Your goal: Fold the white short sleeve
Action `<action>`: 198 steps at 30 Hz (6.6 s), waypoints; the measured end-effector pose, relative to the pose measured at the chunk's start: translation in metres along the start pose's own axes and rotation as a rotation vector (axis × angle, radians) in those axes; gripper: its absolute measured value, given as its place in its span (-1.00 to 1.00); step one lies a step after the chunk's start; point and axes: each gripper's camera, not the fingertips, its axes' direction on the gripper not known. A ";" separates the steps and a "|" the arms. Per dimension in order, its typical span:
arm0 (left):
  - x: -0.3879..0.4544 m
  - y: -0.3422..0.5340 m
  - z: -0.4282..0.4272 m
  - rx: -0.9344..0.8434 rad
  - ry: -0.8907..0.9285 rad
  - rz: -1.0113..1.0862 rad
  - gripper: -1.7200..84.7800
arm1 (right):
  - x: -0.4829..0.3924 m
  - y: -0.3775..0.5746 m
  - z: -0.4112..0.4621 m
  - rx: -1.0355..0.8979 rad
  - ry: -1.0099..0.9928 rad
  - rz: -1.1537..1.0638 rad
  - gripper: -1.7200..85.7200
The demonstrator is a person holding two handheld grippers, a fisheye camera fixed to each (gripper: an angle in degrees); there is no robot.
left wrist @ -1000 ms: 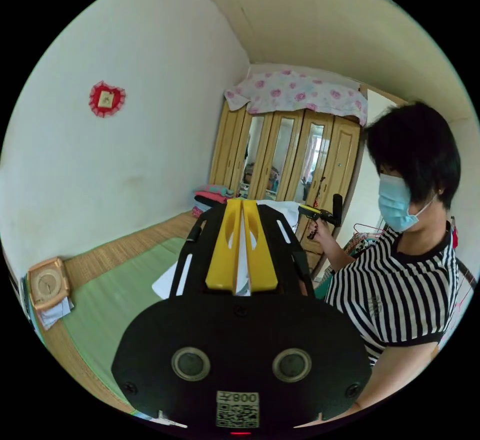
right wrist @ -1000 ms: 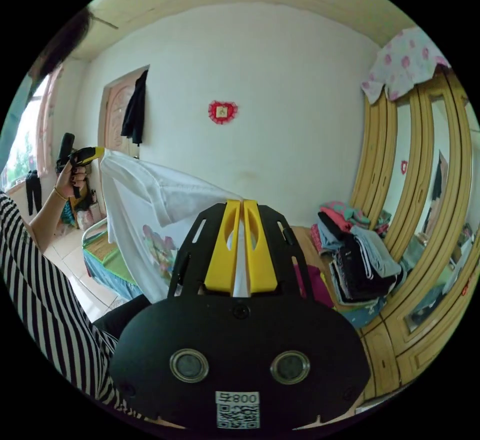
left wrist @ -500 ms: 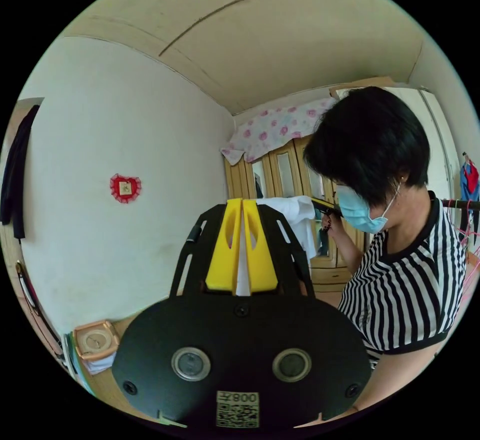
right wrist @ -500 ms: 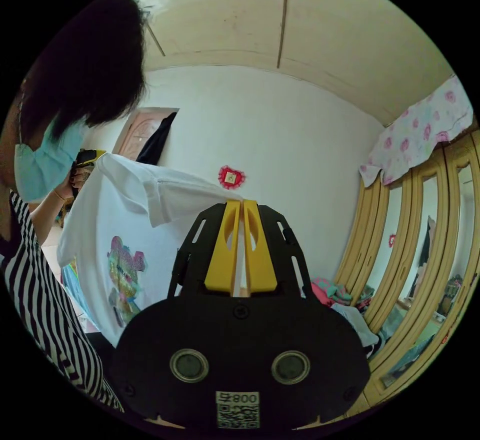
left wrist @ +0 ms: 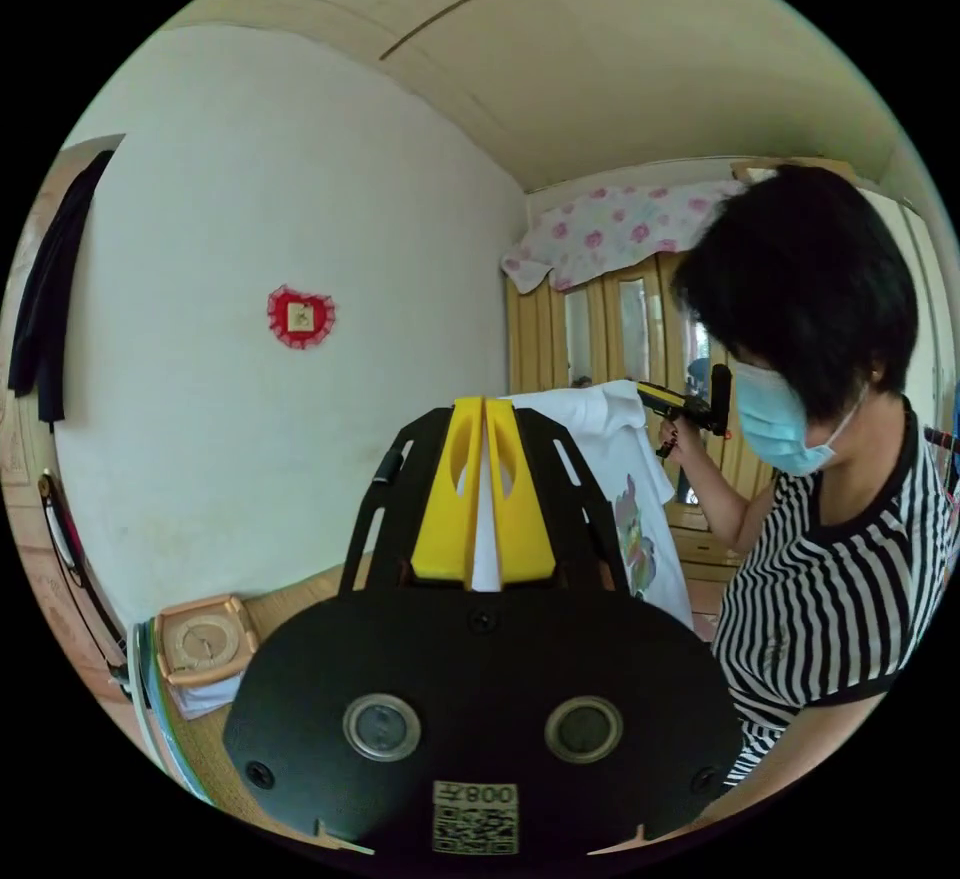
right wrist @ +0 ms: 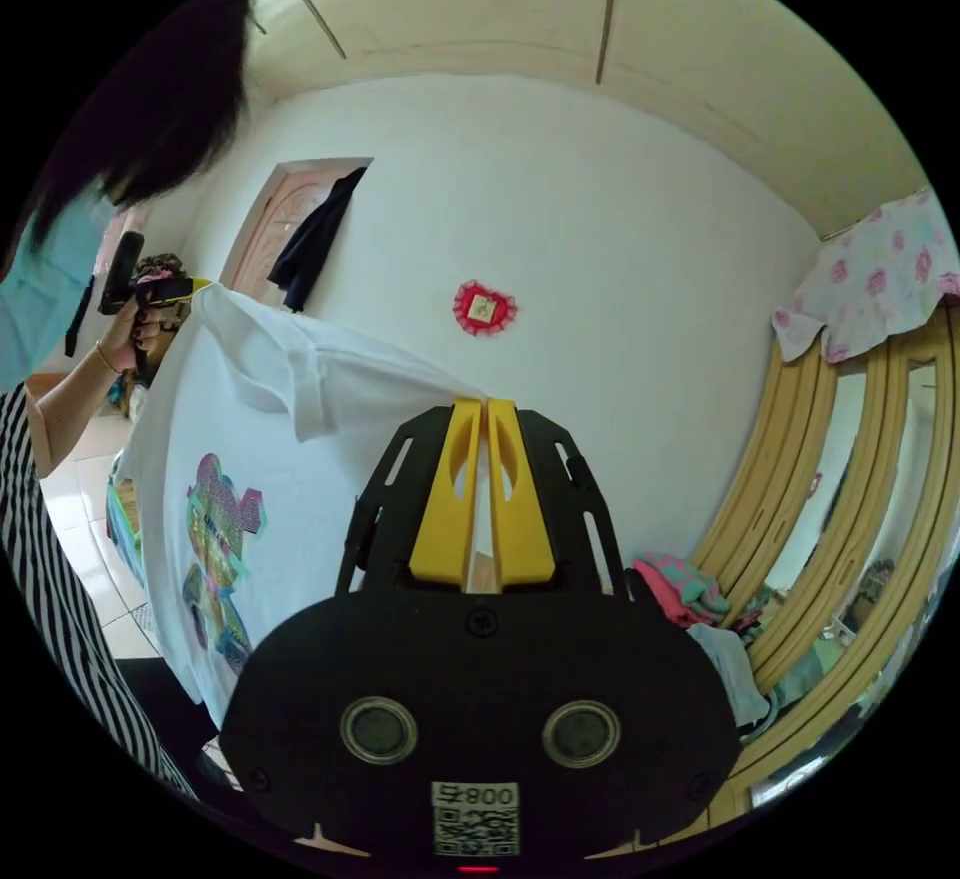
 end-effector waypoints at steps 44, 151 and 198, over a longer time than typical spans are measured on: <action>-0.470 0.495 0.432 -0.989 -0.406 -0.787 -0.94 | -0.218 0.759 0.813 -1.278 -0.348 0.131 -0.94; -0.095 0.295 1.176 -1.213 0.414 -0.096 -0.82 | -0.145 1.005 0.377 -1.021 -0.381 0.461 -0.91; -0.084 0.207 1.192 -1.065 0.298 -0.121 -0.94 | -0.077 1.035 0.246 -0.772 -0.424 0.861 -0.95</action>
